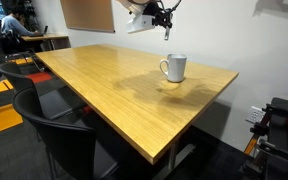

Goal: Put the marker inside the mug

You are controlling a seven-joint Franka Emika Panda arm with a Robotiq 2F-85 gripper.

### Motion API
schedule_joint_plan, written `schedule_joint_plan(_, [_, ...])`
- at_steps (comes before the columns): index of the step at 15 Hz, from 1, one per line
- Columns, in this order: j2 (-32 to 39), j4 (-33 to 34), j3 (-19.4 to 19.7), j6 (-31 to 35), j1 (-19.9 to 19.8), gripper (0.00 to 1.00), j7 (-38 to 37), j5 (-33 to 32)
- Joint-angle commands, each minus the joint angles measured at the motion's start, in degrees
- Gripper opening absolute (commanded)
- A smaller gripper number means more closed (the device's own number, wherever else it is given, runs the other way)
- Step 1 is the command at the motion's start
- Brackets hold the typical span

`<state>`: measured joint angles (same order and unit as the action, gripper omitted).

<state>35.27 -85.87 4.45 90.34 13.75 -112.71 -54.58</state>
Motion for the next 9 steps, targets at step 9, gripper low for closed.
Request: schedule_joint_plan(9, [-2.62,-6.42,-3.41,-4.02,0.92,0.05,-11.26,-1.53])
